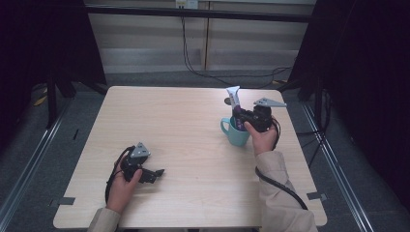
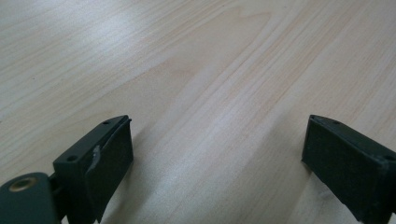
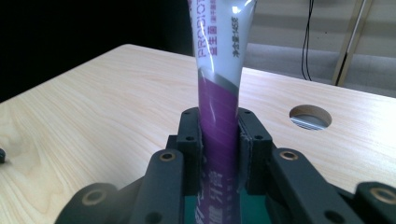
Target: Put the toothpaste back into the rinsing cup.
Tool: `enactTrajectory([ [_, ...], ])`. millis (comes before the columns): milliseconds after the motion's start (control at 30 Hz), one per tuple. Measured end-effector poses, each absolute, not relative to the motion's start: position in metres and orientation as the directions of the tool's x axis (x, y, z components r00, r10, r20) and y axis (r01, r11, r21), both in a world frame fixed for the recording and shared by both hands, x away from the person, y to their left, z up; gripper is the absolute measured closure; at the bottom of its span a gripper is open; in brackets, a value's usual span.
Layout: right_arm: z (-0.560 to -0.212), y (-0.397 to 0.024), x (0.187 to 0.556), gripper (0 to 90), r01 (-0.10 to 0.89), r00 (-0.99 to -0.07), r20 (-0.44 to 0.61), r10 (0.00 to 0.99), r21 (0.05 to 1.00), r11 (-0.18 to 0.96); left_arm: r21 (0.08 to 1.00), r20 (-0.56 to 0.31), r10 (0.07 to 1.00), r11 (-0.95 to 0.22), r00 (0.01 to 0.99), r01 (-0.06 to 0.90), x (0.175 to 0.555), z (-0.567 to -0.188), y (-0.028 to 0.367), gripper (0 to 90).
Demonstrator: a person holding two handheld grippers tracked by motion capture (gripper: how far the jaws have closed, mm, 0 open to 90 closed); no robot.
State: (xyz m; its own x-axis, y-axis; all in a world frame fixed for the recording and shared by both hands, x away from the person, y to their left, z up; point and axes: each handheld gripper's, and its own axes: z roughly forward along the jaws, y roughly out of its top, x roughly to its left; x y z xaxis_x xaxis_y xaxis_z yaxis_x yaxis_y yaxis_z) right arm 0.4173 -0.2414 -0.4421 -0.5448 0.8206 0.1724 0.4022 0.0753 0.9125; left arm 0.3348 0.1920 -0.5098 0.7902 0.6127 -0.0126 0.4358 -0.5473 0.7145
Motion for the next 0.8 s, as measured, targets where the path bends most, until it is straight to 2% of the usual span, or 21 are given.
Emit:
enactTrajectory([
  [500, -0.4434, -0.2410, 0.4137, 73.9, 0.417, -0.555, 0.145, 0.819, 0.901, 0.123, 0.716, -0.014, 0.612, -0.547, 0.791, 0.435, 0.3348, -0.5099, 0.1919, 8.3],
  [800, -0.4442, -0.2419, 0.4119, 73.0, 0.424, -0.550, 0.155, 0.821, 0.898, 0.114, 0.715, -0.013, 0.613, -0.547, 0.790, 0.436, 0.3347, -0.5099, 0.1920, 8.3],
])
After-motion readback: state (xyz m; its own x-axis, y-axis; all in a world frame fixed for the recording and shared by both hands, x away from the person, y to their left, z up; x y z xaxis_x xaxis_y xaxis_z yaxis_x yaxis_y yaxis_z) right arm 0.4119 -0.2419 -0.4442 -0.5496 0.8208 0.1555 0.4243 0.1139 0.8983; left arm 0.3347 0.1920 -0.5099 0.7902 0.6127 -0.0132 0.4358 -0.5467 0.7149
